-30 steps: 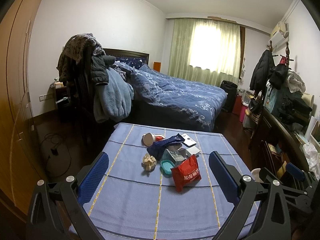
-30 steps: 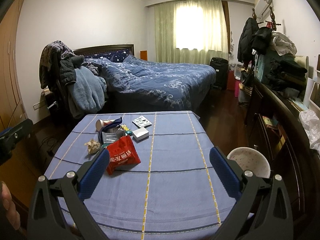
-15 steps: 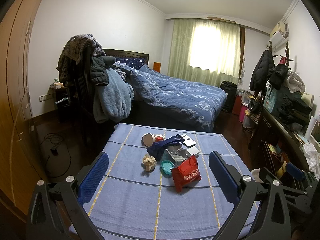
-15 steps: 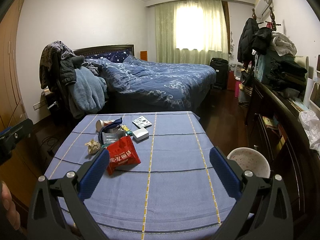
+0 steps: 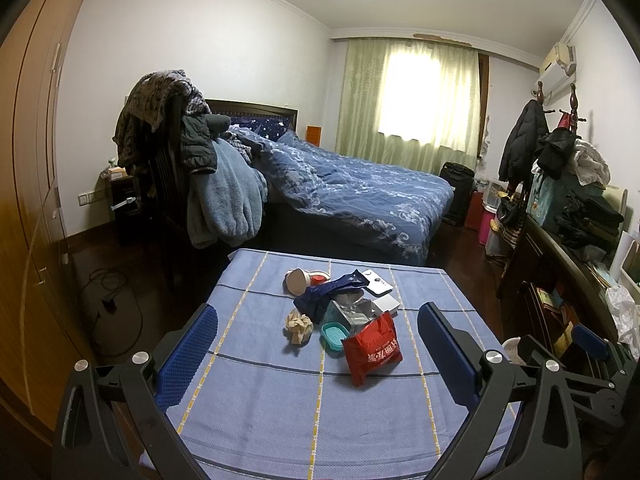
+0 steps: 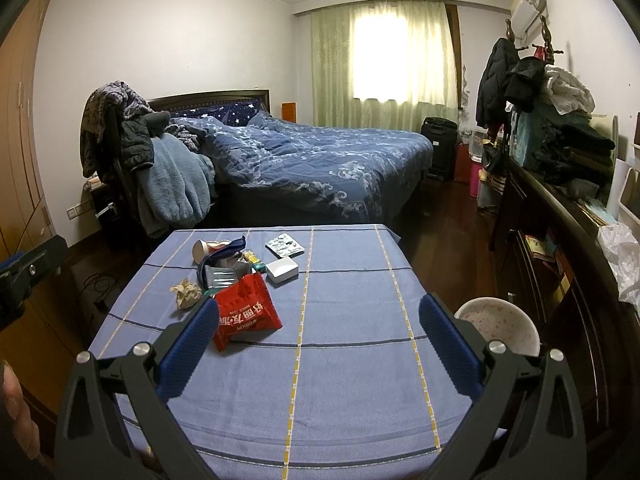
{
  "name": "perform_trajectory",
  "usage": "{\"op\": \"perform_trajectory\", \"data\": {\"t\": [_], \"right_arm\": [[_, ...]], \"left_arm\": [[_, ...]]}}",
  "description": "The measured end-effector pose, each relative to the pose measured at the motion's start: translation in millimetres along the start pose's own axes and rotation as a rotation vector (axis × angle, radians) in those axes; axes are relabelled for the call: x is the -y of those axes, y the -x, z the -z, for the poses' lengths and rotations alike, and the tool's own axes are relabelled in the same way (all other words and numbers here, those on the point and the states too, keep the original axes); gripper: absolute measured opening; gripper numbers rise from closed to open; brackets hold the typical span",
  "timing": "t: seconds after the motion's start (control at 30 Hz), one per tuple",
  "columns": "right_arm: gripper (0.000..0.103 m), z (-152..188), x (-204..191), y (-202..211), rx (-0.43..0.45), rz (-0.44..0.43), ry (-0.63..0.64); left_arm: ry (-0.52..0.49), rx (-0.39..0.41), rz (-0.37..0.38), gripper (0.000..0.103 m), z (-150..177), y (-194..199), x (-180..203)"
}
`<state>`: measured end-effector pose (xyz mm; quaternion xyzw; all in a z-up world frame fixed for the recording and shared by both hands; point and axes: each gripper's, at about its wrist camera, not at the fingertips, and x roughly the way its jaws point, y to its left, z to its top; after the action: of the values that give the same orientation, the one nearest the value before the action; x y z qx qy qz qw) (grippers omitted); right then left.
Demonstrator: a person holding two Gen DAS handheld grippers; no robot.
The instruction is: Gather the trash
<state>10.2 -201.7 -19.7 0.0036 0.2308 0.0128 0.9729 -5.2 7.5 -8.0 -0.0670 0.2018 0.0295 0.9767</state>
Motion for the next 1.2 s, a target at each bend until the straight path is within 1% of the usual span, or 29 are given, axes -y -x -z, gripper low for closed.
{"op": "perform_trajectory", "data": {"t": [0.13, 0.2, 0.37, 0.5, 0.57, 0.63, 0.67, 0.83, 0.93, 0.97, 1.0, 1.03, 1.13, 1.2], "right_arm": [[0.100, 0, 0, 0, -0.002, -0.001, -0.002], [0.100, 0, 0, 0, 0.000, 0.000, -0.002], [0.100, 0, -1, -1, -0.002, 0.000, -0.003], [0.100, 3, -2, -10, -0.020, -0.001, -0.004], [0.100, 7, -3, -23, -0.042, -0.008, 0.000], [0.100, 11, -7, -43, -0.087, -0.016, 0.013], [0.100, 13, -12, -60, -0.126, -0.024, 0.024], [0.100, 24, -30, -123, -0.239, -0.074, 0.064], [0.100, 27, -41, -163, -0.338, -0.192, 0.059], [0.100, 27, -45, -177, -0.368, -0.250, 0.051], [0.100, 27, -48, -185, -0.375, -0.271, 0.054], [0.100, 26, -54, -195, -0.381, -0.271, 0.073], [0.100, 25, -70, -211, -0.357, -0.241, 0.125], [0.100, 25, -76, -225, -0.377, -0.245, 0.146]], "left_arm": [[-0.002, -0.002, 0.000, 0.099, 6, -2, 0], [0.000, -0.001, 0.000, 0.099, 0, 0, 0], [0.001, -0.003, -0.001, 0.099, 0, 0, 0], [0.011, -0.025, -0.001, 0.099, 6, -11, -2], [0.025, -0.060, -0.008, 0.099, 10, -26, -9], [0.043, -0.104, -0.042, 0.099, 18, -44, -18], [0.050, -0.119, -0.054, 0.099, 20, -51, -22], [0.080, -0.229, -0.118, 0.099, 40, -98, -47], [0.097, -0.271, -0.133, 0.099, 45, -114, -57], [0.102, -0.280, -0.137, 0.099, 46, -118, -60], [0.105, -0.286, -0.139, 0.099, 46, -121, -62], [0.106, -0.294, -0.144, 0.099, 47, -125, -65], [0.105, -0.313, -0.148, 0.099, 48, -134, -68], [0.106, -0.327, -0.146, 0.099, 48, -139, -68]]}}
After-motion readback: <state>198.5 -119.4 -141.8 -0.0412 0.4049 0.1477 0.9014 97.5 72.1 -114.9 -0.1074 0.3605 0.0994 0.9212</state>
